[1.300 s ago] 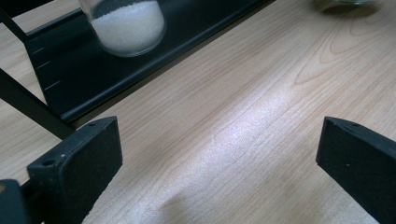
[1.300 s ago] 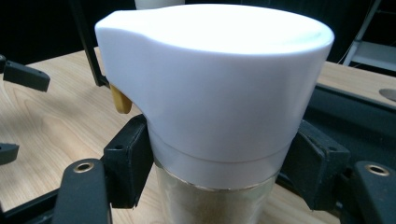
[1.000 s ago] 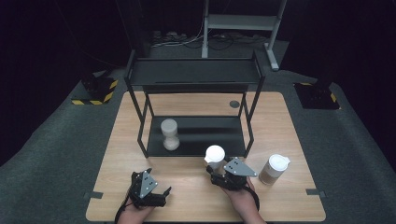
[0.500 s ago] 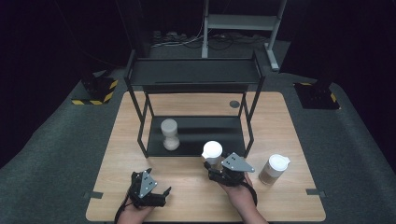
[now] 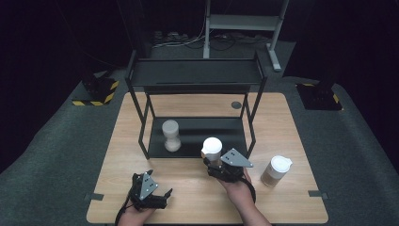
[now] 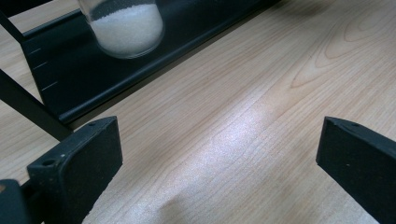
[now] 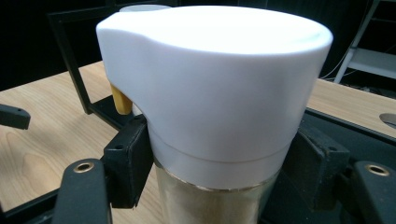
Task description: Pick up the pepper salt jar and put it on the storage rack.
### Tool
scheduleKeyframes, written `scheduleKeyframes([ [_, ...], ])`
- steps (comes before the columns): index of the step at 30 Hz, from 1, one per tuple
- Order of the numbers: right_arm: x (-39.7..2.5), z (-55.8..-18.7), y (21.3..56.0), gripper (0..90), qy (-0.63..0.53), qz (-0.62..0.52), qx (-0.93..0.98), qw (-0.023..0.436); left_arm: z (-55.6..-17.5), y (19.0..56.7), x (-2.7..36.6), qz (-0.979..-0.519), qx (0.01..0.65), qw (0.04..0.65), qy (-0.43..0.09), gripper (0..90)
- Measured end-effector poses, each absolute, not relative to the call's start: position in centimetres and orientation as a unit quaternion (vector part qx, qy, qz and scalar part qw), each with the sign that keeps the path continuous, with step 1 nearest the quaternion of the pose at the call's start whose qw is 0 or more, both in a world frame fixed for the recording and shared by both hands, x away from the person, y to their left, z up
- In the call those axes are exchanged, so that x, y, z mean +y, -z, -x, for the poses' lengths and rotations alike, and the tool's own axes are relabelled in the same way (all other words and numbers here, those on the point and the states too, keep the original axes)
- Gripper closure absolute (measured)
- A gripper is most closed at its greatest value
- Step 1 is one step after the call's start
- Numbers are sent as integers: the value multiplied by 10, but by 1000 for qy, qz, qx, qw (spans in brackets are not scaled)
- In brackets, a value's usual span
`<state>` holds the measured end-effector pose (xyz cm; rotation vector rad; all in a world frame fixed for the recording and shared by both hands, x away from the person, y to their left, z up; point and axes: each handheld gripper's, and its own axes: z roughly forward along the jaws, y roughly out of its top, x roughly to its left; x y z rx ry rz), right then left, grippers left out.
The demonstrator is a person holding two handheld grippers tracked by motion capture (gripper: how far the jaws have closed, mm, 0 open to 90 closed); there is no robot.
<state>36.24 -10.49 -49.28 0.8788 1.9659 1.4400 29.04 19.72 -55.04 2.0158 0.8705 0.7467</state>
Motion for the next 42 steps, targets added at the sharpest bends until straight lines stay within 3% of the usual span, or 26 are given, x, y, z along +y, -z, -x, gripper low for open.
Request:
scheduleKeyframes([
  [42,-67,-427,498,304,-528,-350,720,282,-291,550,199,-796,344,406,-289,6],
])
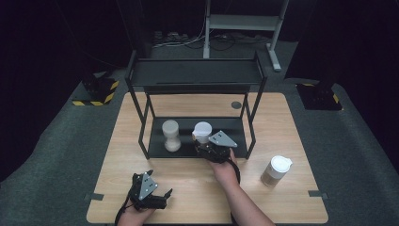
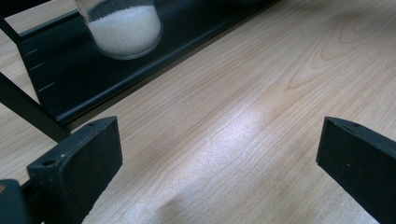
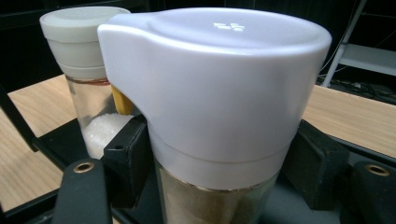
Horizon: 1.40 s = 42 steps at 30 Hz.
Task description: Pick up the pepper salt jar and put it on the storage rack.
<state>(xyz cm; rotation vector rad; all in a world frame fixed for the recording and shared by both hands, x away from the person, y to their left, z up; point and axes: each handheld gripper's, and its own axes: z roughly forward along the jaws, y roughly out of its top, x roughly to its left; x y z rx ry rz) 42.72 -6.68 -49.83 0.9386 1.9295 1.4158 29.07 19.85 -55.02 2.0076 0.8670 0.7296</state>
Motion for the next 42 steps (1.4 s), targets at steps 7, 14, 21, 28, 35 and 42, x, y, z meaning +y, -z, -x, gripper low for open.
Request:
scheduleKeyframes([
  [7,-58,-436,500,303,-526,-350,721,286,-291,550,199,-796,343,408,-287,6],
  [14,-53,-443,502,303,-522,-355,721,286,-290,550,199,-795,342,411,-286,6],
  [21,-50,-449,505,304,-520,-359,721,285,-291,550,200,-794,343,412,-285,6],
  [28,-47,-454,506,304,-516,-361,723,283,-291,550,200,-793,344,415,-283,6],
  [35,-46,-457,511,303,-514,-363,724,282,-291,550,200,-793,344,415,-285,6],
  [42,-46,-456,514,302,-518,-363,720,285,-290,550,200,-793,343,415,-285,6],
])
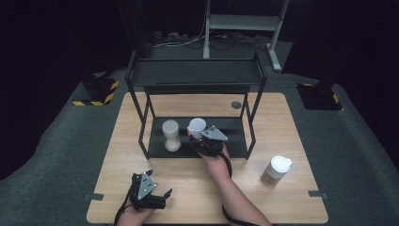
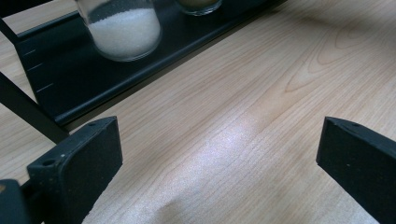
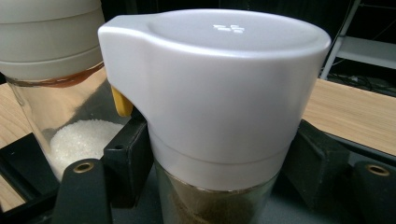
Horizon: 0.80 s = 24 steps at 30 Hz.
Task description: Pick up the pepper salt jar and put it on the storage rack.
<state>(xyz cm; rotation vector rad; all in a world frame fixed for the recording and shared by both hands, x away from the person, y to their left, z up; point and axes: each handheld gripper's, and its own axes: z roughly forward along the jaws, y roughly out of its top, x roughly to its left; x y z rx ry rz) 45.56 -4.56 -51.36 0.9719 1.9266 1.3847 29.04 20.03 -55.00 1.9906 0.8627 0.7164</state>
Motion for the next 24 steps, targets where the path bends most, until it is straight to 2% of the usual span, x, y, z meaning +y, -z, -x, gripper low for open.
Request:
scheduleKeyframes([
  [19,-48,-453,517,297,-521,-349,724,289,-290,550,200,-793,342,415,-288,6],
  [24,-49,-453,516,179,-518,-361,722,282,-290,550,200,-792,343,414,-287,6],
])
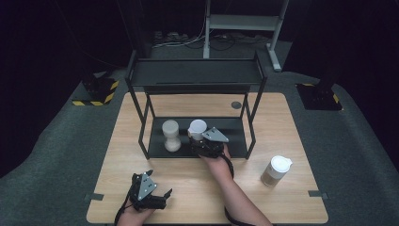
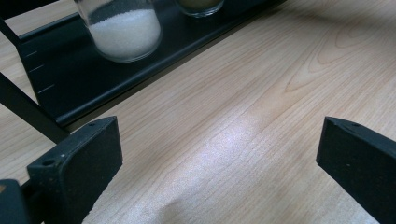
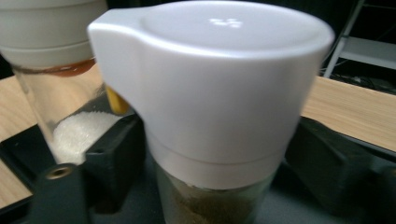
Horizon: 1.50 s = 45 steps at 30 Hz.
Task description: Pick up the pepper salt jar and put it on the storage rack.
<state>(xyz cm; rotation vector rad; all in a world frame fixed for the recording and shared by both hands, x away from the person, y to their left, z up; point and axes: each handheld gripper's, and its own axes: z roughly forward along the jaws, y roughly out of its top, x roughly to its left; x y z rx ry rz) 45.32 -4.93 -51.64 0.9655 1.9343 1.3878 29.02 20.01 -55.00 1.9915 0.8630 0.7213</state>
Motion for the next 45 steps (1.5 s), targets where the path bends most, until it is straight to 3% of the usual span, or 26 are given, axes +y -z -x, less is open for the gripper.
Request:
scheduleKeyframes([
  [13,-48,-449,513,6,-522,-362,720,279,-290,550,200,-793,344,414,-287,6],
  [45,-67,-411,508,0,-524,-352,722,282,-290,550,200,-796,342,410,-285,6],
])
